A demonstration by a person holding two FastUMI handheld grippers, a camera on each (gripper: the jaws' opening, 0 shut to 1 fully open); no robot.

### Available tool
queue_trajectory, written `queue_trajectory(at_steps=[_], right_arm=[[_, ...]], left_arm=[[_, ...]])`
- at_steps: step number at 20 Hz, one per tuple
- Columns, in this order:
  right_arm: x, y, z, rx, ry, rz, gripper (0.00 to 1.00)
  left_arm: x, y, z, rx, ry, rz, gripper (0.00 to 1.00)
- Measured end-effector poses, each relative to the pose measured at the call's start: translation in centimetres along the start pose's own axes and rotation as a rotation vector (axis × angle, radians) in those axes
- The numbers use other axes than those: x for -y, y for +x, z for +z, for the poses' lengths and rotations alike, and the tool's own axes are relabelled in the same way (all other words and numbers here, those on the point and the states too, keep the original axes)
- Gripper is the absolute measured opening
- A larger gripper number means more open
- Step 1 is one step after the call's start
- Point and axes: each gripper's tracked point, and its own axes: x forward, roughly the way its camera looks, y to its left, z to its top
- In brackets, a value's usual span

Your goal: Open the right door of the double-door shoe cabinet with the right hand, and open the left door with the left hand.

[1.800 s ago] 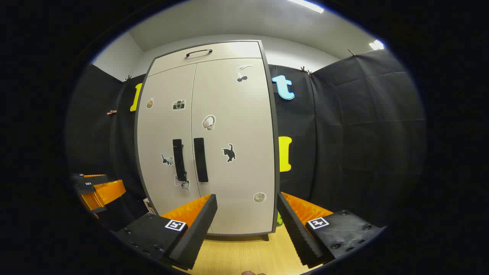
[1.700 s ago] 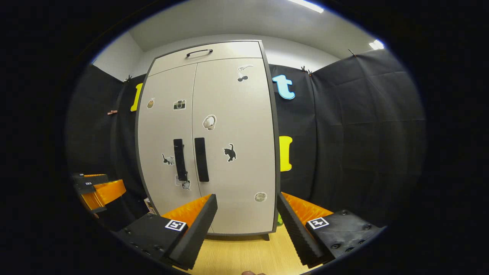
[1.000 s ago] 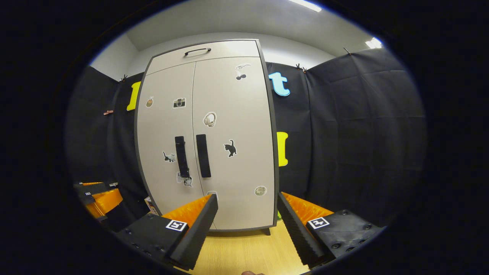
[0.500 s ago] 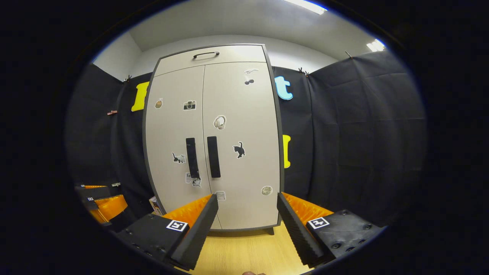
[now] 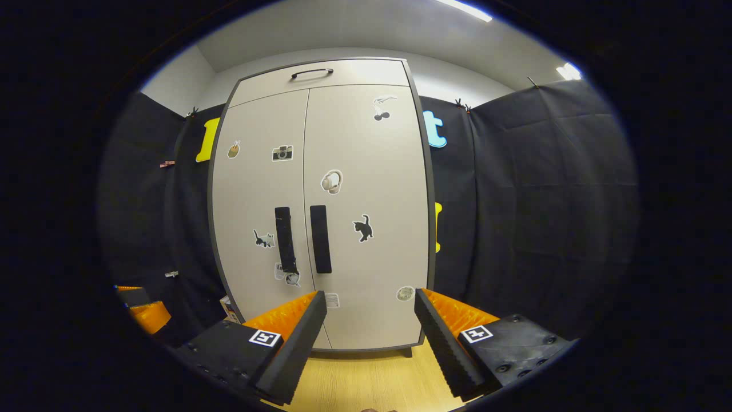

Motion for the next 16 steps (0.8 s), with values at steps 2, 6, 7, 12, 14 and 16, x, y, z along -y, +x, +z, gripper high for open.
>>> queue_trajectory(at_steps=[2,6,7,12,14,16], right_arm=[[-0.7,1.8,0.4,-0.005,-0.012,0.022,0.98],[-2.3,5.6,1.6,-0.006,-0.016,0.080,0.98],[-2.7,6.5,2.1,0.002,-0.016,0.089,0.98],[-4.9,11.4,3.0,0.015,-0.028,0.134,0.98],[-5.0,13.3,3.5,0.028,-0.030,0.121,0.98],[-5.6,15.1,3.4,0.021,-0.012,0.127,0.98]], left_arm=[[-0.8,0.1,-0.1,-0.004,-0.001,0.031,0.95],[-1.9,0.4,-0.7,-0.017,-0.007,0.092,0.95],[-2.1,0.4,-0.8,-0.020,-0.014,0.105,0.95],[-3.0,0.7,-1.3,-0.040,-0.008,0.181,0.95],[-3.5,0.9,-1.2,-0.037,0.033,0.215,0.95],[-3.5,0.9,-1.2,-0.037,0.022,0.225,0.95]])
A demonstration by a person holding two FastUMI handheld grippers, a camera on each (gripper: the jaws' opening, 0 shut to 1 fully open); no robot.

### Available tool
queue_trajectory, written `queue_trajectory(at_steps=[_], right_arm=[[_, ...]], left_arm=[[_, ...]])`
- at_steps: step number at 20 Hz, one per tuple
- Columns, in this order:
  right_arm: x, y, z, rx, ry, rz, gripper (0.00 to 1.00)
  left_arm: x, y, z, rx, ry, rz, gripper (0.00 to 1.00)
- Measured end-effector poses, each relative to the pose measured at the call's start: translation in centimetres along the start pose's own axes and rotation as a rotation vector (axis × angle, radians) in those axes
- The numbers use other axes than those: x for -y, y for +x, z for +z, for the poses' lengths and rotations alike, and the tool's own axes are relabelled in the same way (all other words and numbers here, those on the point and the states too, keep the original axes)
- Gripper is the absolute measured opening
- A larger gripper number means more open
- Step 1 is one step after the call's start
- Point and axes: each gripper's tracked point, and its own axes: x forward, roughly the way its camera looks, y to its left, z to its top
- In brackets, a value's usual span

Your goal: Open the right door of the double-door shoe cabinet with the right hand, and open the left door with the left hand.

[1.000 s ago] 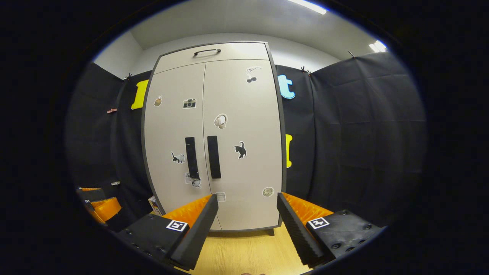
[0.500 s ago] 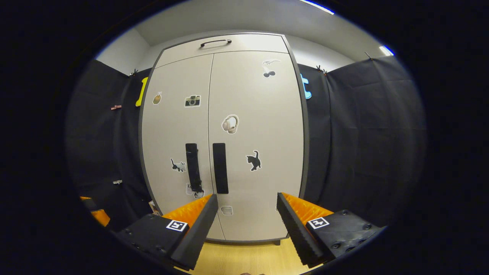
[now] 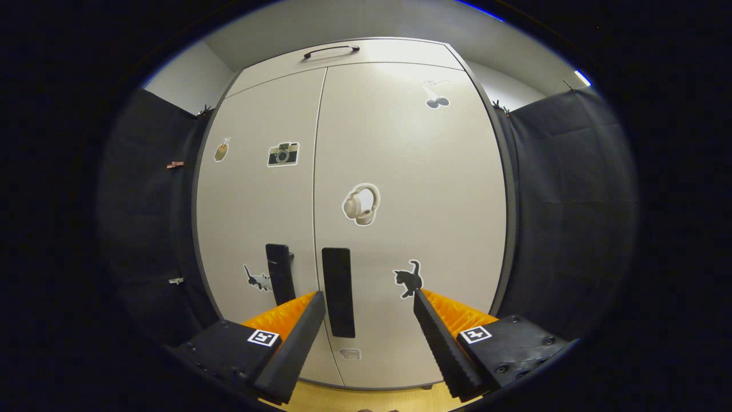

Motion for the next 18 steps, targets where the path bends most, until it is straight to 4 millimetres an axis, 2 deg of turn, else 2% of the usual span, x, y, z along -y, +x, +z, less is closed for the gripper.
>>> queue_trajectory(at_steps=[3,8,12,15,17,18], right_arm=[[-0.4,2.3,-0.5,-0.010,0.008,0.005,0.98],[-1.8,3.7,-1.3,-0.015,0.003,0.023,0.99],[-2.1,4.4,-1.4,-0.020,0.024,0.009,0.99],[-2.0,4.9,-1.5,-0.028,0.056,0.006,0.73],[-2.1,5.0,-2.0,-0.049,0.073,0.004,0.64],[-2.2,5.0,-2.3,-0.062,0.079,0.010,0.62]], left_arm=[[0.1,-0.2,0.0,-0.004,-0.062,0.012,0.95],[-0.1,0.0,-0.5,-0.019,-0.074,0.029,0.95],[-0.2,0.0,-0.8,-0.025,-0.092,0.031,0.95],[-0.4,-0.2,-0.7,-0.025,-0.097,0.029,0.95],[-0.7,-0.2,-0.7,-0.024,-0.094,0.031,0.95],[-0.8,-0.3,-0.8,-0.024,-0.095,0.030,0.95]])
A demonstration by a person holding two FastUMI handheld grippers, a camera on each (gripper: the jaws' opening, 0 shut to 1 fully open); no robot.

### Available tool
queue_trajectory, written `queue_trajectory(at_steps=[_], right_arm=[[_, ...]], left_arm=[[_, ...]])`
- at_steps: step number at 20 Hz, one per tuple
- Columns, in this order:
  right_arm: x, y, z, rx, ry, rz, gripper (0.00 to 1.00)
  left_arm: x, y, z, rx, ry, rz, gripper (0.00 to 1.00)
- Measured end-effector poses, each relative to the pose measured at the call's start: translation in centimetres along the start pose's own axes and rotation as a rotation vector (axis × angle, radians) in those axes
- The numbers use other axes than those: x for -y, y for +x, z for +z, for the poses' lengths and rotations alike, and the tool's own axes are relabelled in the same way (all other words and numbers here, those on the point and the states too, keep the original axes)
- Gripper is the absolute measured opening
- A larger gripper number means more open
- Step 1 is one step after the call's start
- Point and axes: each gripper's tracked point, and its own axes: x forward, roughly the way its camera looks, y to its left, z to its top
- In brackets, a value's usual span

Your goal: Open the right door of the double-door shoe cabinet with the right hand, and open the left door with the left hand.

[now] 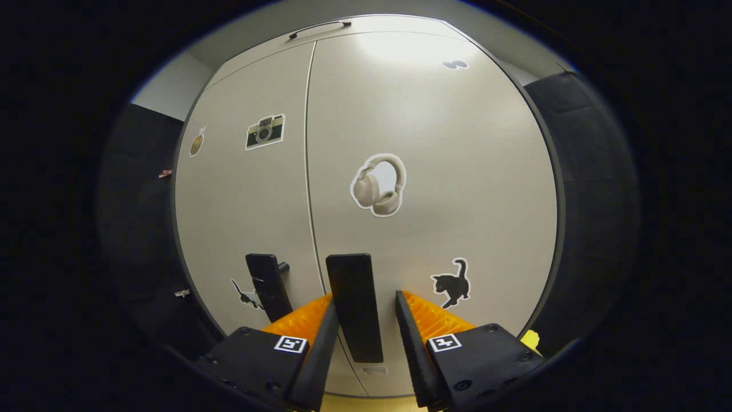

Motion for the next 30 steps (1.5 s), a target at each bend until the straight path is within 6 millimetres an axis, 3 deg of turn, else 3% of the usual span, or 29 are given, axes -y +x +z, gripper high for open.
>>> queue_trajectory(at_steps=[3,4,5,9,11,15,23,30], right_arm=[[-0.4,0.0,0.0,-0.011,0.026,0.010,0.62],[-0.8,1.0,-0.4,-0.016,0.023,0.012,0.61],[-0.7,0.2,-0.3,-0.001,0.003,0.001,0.40],[-0.8,0.0,-0.3,0.000,-0.047,-0.008,0.35],[-0.8,0.1,-0.5,-0.015,-0.032,0.011,0.22],[-0.8,-0.2,-0.5,-0.045,-0.004,0.042,0.11],[-0.3,-2.8,0.1,-0.061,-0.003,0.116,0.11],[0.8,-4.6,0.6,-0.063,-0.025,0.149,0.11]], left_arm=[[-0.2,-0.4,-0.5,-0.011,-0.008,-0.012,0.95],[-0.1,-0.5,-0.6,-0.017,-0.007,-0.018,0.95],[-0.2,-0.7,-0.7,-0.019,-0.003,-0.021,0.95],[-0.6,-1.3,-0.4,-0.005,0.004,-0.024,0.95],[-0.5,-1.6,-0.4,-0.003,-0.012,-0.035,0.95],[-0.1,-2.2,-0.3,0.002,-0.011,-0.047,0.95],[3.4,-2.8,-0.4,-0.013,0.003,-0.120,0.95],[6.4,-1.8,1.1,0.008,0.042,-0.174,0.95]])
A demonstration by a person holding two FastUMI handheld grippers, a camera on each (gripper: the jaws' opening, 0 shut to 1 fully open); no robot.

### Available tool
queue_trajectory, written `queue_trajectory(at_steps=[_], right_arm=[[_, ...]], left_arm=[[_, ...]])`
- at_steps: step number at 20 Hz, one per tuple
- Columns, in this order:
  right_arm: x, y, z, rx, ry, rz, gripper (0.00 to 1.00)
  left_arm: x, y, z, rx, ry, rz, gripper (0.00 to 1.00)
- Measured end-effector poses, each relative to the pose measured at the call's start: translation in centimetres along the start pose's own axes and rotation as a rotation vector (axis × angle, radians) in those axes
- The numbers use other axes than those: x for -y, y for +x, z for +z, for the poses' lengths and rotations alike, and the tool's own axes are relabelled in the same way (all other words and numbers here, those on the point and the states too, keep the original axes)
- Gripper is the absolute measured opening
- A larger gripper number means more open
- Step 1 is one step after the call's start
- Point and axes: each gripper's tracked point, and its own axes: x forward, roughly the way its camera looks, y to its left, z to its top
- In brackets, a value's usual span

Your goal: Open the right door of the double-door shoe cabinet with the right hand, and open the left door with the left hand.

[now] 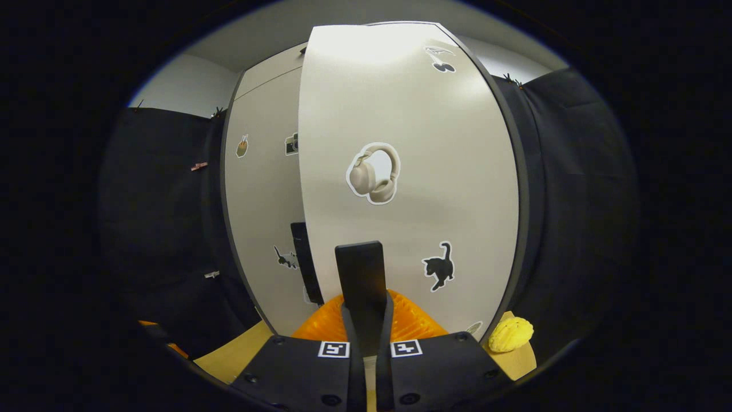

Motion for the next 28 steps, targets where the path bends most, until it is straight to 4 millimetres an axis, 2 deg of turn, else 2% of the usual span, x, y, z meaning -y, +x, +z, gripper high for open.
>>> queue_trajectory(at_steps=[10,21,28], right_arm=[[1.5,-2.2,0.5,0.023,0.021,0.014,0.11],[5.9,-5.7,0.7,0.019,0.024,-0.085,0.10],[9.1,-6.5,1.1,0.022,0.023,-0.160,0.09]], left_arm=[[3.0,0.7,2.2,0.048,0.044,-0.021,0.95],[4.4,1.9,2.0,0.042,0.015,-0.002,0.95],[5.4,2.5,1.5,0.042,0.010,-0.012,0.95]])
